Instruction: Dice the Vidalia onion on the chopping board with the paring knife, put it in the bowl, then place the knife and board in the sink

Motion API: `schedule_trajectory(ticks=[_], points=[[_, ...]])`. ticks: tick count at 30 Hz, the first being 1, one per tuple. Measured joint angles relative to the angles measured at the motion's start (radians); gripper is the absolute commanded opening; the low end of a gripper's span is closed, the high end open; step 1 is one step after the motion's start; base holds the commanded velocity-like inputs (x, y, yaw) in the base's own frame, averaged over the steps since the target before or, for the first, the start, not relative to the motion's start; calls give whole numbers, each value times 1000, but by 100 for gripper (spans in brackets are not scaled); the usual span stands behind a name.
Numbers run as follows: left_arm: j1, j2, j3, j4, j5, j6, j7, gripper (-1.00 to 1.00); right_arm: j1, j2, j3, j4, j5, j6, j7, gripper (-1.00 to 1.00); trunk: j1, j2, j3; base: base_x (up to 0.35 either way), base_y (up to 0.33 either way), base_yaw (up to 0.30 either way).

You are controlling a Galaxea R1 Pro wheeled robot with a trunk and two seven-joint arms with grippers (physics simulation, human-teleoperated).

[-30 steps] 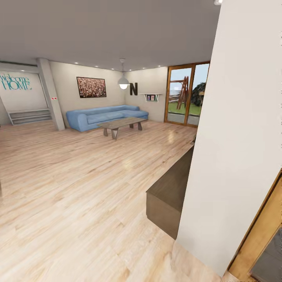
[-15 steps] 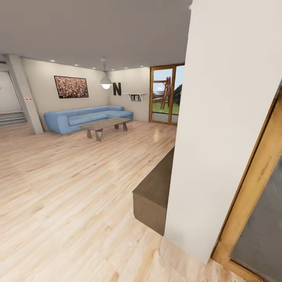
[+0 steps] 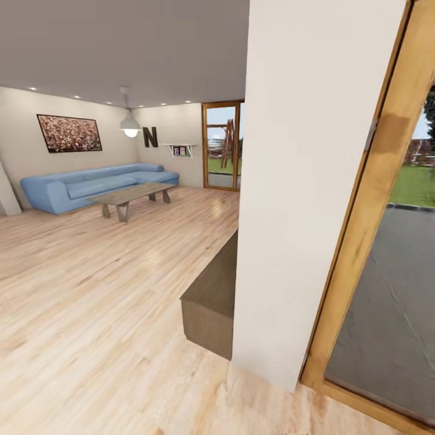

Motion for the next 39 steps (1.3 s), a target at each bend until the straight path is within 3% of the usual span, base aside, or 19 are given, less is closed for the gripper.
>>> schedule_trajectory(ticks=[16,20,24,39], points=[[0,4,-1,0,0,0,0,100,0,0,-1,0,-1,-1,1,100,0,0,0,0,0,-300],[0,37,1,0,1,0,1,100,0,0,-1,0,-2,-1,0,100,0,0,0,0,0,-300],[0,46,0,0,1,0,1,100,0,-1,-1,-1,-2,0,0,100,0,0,0,0,0,-300],[0,47,0,0,0,0,0,100,0,0,-2,-3,-2,0,-1,100,0,0,0,0,0,-300]])
